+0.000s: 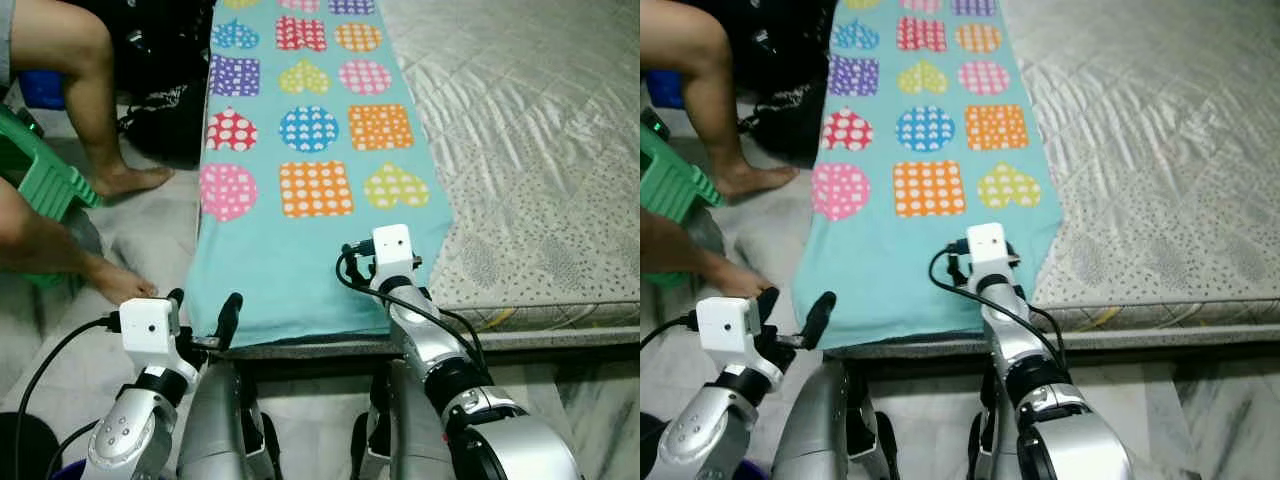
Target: Clean up the room
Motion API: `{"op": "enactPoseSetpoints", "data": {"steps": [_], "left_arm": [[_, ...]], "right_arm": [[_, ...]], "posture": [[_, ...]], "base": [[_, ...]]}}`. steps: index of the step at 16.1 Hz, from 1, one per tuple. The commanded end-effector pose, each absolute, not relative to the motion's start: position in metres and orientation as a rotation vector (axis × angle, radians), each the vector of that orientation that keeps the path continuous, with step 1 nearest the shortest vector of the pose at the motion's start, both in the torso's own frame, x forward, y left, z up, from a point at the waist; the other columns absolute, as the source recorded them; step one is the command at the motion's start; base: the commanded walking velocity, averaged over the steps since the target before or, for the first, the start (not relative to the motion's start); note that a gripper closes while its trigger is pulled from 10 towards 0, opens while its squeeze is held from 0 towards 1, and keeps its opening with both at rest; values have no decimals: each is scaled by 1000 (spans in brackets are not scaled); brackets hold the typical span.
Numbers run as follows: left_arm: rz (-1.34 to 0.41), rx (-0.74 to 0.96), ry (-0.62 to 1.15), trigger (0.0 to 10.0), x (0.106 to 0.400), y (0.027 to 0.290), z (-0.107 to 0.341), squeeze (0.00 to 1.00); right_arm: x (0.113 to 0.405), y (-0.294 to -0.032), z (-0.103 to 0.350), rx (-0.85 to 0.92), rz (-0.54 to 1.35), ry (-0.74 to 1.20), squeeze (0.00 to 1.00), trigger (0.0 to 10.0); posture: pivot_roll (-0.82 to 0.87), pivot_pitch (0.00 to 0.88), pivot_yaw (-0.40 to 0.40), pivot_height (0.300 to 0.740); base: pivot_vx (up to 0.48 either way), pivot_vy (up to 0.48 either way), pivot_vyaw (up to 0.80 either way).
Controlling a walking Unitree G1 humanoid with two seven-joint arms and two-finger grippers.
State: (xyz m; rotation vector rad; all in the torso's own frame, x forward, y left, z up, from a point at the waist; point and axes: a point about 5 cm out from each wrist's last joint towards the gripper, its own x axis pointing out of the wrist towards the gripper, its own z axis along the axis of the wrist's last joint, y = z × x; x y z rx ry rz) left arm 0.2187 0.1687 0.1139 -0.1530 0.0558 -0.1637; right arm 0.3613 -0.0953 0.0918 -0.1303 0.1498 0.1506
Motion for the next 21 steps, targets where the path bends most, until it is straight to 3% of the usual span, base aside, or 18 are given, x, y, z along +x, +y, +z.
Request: {"op": "enactPoseSetpoints", "data": {"steps": [1, 9, 10, 11, 12, 21], "left_arm": [[-162, -160, 79, 10000, 214, 168, 112, 0], [-170, -184, 114, 10000, 207, 161, 118, 0], [-168, -183, 117, 10000, 207, 161, 118, 0], [-166, -184, 118, 10000, 207, 161, 118, 0], [-161, -184, 122, 10000, 207, 162, 118, 0], [-126, -170, 107, 10000, 211, 167, 121, 0]], "right_arm": [[359, -101, 84, -122, 117, 183, 0, 10000], [351, -102, 66, -142, 70, 276, 0, 10000], [352, -100, 68, -125, 64, 260, 0, 6549], [352, -99, 69, -123, 63, 255, 0, 2118], [352, -97, 69, -128, 65, 256, 0, 0], [361, -108, 81, -118, -40, 226, 0, 0]], "posture": [[138, 339, -26, 585], [139, 392, -14, 585], [141, 393, -16, 585], [141, 394, -17, 585], [143, 393, -19, 585], [155, 381, -34, 585]], "base": [[0, 0, 0], [0, 0, 0], [0, 0, 0], [0, 0, 0], [0, 0, 0], [0, 0, 0]]}}
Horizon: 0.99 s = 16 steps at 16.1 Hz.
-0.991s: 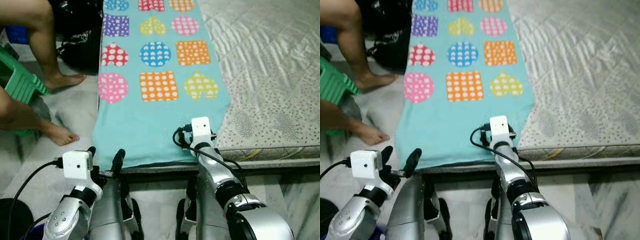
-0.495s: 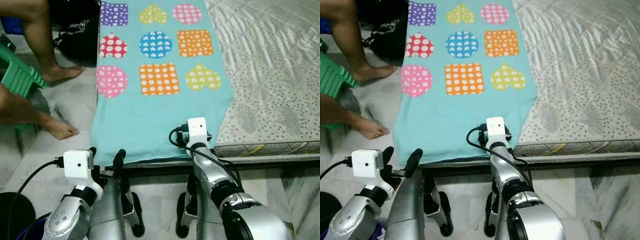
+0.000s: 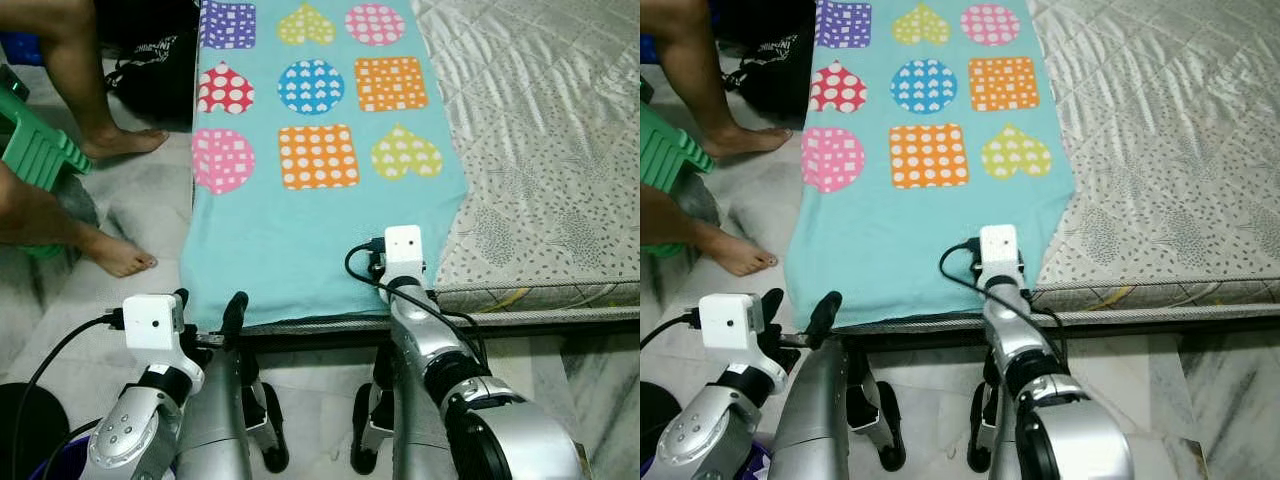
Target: Clean up the room
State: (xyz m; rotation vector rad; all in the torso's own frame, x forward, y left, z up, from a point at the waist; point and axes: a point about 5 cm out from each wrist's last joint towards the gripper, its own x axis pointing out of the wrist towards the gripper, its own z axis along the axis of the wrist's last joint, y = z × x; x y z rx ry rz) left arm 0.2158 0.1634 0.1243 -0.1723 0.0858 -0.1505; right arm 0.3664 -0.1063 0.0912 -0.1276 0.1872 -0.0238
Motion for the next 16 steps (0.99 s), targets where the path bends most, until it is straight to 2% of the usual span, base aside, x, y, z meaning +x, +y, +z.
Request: {"op": "enactPoseSetpoints", "data": {"steps": [1, 10, 16], "left_arm": [[-122, -168, 106, 10000, 212, 168, 121, 0], [-106, -162, 89, 10000, 217, 171, 122, 0], [-108, -151, 57, 10000, 229, 172, 123, 0]], "right_arm": [[363, -108, 84, -113, -44, 219, 0, 0], [366, -108, 88, -99, -56, 203, 0, 0], [367, -118, 91, -74, -81, 186, 0, 0]], "posture": [[154, 379, -37, 585], [154, 357, -41, 585], [135, 308, -36, 585]], "base": [[0, 0, 0], [0, 0, 0], [0, 0, 0]]}}
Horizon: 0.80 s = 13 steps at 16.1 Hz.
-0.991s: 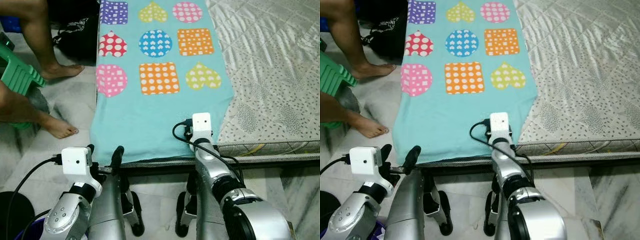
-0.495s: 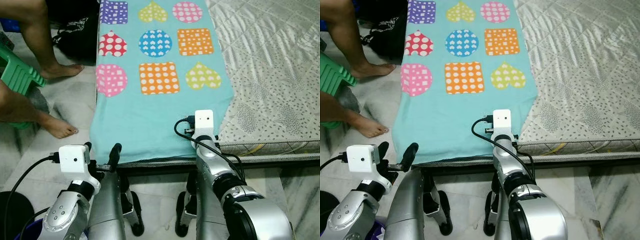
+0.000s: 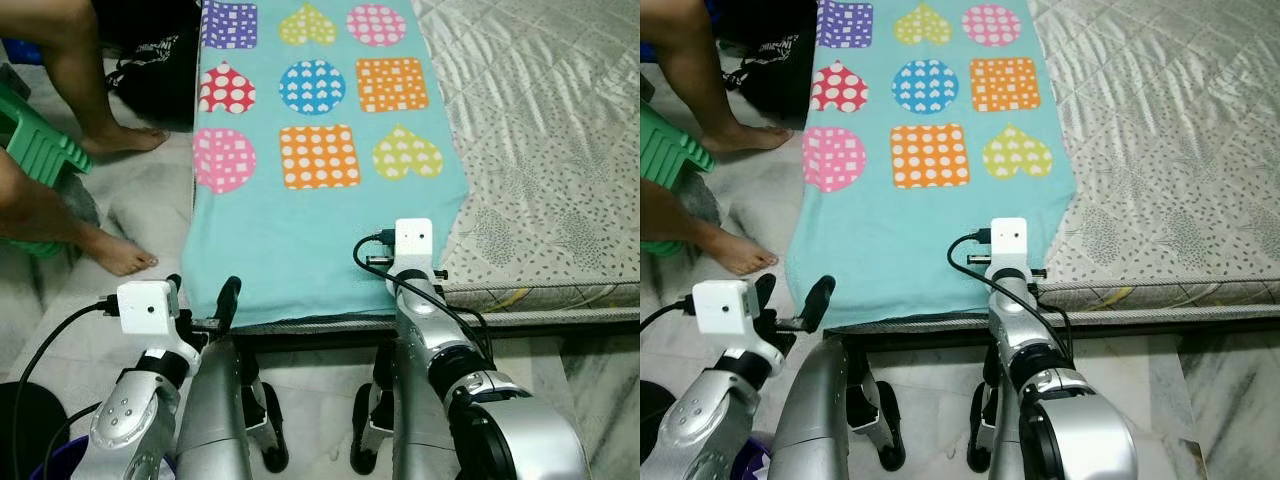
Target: Clean up the room
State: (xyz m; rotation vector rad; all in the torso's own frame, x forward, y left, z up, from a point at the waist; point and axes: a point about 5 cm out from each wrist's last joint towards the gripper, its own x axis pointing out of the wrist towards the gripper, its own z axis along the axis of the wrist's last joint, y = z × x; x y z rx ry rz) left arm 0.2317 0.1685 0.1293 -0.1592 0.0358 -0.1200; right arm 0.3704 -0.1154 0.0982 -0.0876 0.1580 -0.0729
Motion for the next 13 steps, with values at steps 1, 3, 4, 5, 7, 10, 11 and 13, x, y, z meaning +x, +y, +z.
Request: {"op": "enactPoseSetpoints", "data": {"steps": [1, 3, 4, 5, 7, 10, 11, 13], "left_arm": [[-108, -149, 53, 10000, 230, 172, 124, 0], [-109, -143, 38, 10000, 235, 173, 125, 0], [-107, -140, 29, 10000, 238, 174, 126, 0], [-107, -139, 24, 10000, 240, 174, 126, 0], [-103, -138, 13, 10000, 243, 176, 126, 0], [-99, -138, -5, 10000, 249, 178, 128, 0], [-99, -137, -7, 10000, 250, 178, 128, 0], [-105, -132, -10, 10000, 251, 180, 128, 0]], "right_arm": [[367, -119, 91, -70, -85, 187, 0, 0], [368, -128, 93, -38, -120, 181, 0, 0], [370, -138, 94, 8, -154, 187, 0, 0], [370, -143, 95, 26, -167, 189, 0, 0], [371, -156, 98, 62, -174, 174, 0, 0], [370, -187, 103, 83, -209, 139, 0, 0], [369, -194, 103, 73, -216, 137, 0, 0], [361, -210, 97, 77, -233, 138, 0, 0]], "posture": [[134, 303, -36, 585], [130, 284, -36, 585], [126, 265, -37, 585], [125, 262, -37, 585], [120, 246, -36, 585], [112, 230, -38, 585], [110, 228, -35, 585], [101, 222, -20, 585]], "base": [[0, 0, 0], [0, 0, 0], [0, 0, 0], [0, 0, 0], [0, 0, 0], [0, 0, 0], [0, 0, 0], [0, 0, 0]]}}
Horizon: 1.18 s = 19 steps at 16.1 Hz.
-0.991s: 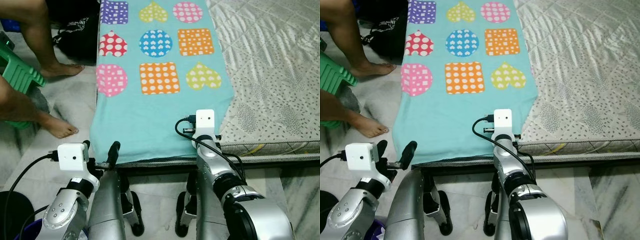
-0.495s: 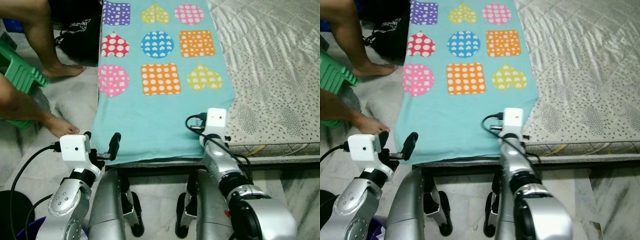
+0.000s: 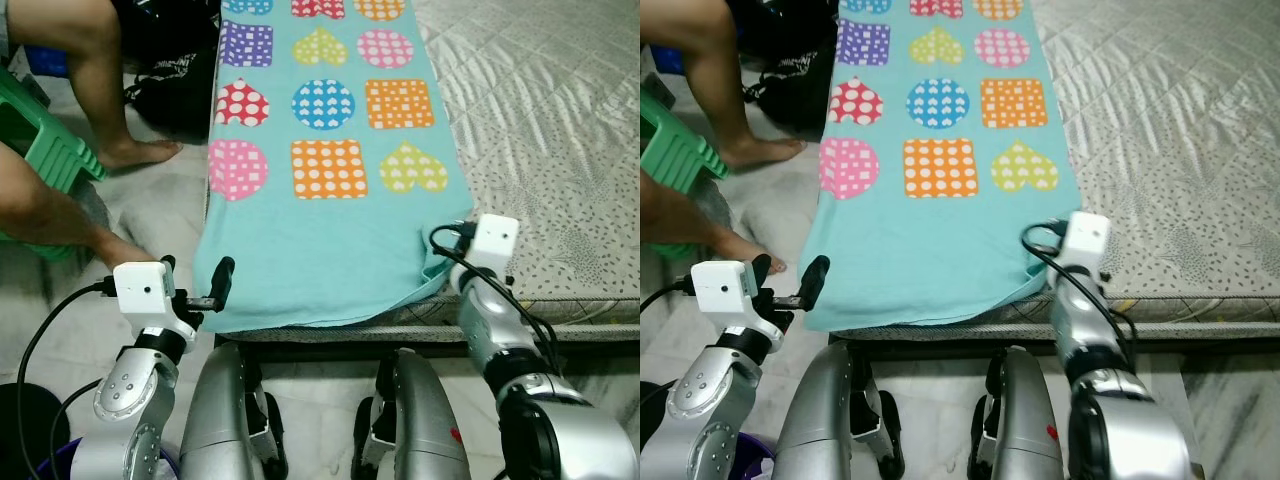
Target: Clean up the room
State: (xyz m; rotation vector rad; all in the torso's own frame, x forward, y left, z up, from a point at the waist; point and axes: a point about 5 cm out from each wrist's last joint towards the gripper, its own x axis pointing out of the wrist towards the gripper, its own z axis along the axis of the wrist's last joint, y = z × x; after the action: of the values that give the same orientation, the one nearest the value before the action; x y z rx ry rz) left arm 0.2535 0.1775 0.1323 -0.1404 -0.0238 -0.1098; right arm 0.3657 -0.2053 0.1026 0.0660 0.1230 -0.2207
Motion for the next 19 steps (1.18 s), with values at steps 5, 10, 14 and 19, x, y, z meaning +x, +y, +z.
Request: {"op": "enactPoseSetpoints", "data": {"steps": [5, 10, 14, 19], "left_arm": [[-137, -122, -11, 10000, 258, 180, 128, 0], [-167, -124, -2, 10000, 259, 175, 125, 0], [-174, -127, -2, 10000, 260, 172, 124, 0], [-173, -124, 0, 10000, 261, 173, 123, 0]], "right_arm": [[330, -222, 69, 58, -264, 179, 0, 0], [305, -239, 66, 59, -356, 176, 0, 0], [302, -231, 65, 34, -336, 210, 0, 10000], [302, -221, 69, 33, -306, 225, 1000, 10000]], "posture": [[77, 213, 15, 585], [61, 218, 29, 585], [59, 216, 29, 585], [59, 214, 23, 585]], "base": [[0, 0, 0], [0, 0, 0], [0, 0, 0], [0, 0, 0]]}}
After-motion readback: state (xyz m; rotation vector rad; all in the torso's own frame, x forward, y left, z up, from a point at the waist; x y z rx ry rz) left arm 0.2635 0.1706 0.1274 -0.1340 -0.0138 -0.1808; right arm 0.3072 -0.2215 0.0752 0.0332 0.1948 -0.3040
